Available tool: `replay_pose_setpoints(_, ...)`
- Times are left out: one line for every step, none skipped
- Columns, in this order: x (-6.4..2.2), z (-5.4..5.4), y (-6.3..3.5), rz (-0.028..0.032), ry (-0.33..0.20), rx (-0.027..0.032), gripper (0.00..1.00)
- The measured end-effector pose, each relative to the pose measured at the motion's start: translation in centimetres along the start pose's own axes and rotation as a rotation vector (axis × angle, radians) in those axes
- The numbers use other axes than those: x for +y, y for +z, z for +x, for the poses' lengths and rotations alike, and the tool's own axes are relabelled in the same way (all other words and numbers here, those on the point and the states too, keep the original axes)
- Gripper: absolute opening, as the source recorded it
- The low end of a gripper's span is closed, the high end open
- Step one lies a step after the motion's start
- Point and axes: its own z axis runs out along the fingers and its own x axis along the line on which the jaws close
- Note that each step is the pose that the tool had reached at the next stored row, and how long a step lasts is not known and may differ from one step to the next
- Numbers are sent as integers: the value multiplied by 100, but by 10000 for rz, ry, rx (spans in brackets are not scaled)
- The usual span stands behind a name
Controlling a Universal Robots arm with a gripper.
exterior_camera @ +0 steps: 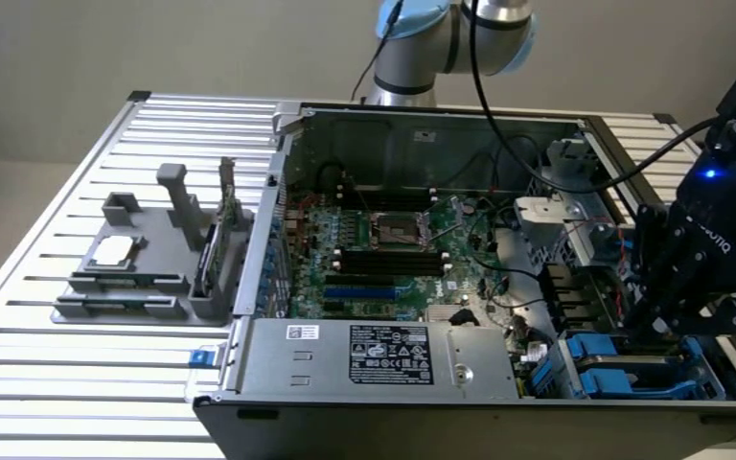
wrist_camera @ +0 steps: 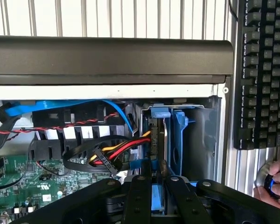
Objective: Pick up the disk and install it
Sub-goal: 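Insert the second disk wire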
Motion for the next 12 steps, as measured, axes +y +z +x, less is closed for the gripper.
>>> replay_pose_setpoints(-6,0,1,-4,1,1,18)
replay_pose_setpoints(-16,0,2,-4,1,3,18)
replay_pose_setpoints(-27,0,2,-5,1,1,18)
replay_pose_setpoints(-38,-1,2,-4,1,0,18)
replay_pose_setpoints(-48,-1,2,-5,1,0,18)
replay_pose_setpoints(-55,-2,2,-4,3,1,18)
replay_pose_setpoints(-61,-1,3,-3,6,1,18)
replay_pose_setpoints(-68,-1,4,-6,11,3,18)
replay_pose_setpoints(-75,-2,4,-7,16,3,18)
replay_pose_setpoints(-80,-2,3,-8,17,1,18)
replay_pose_setpoints(-83,-1,2,-11,17,1,18)
replay_pose_setpoints(-83,0,0,-14,16,1,18)
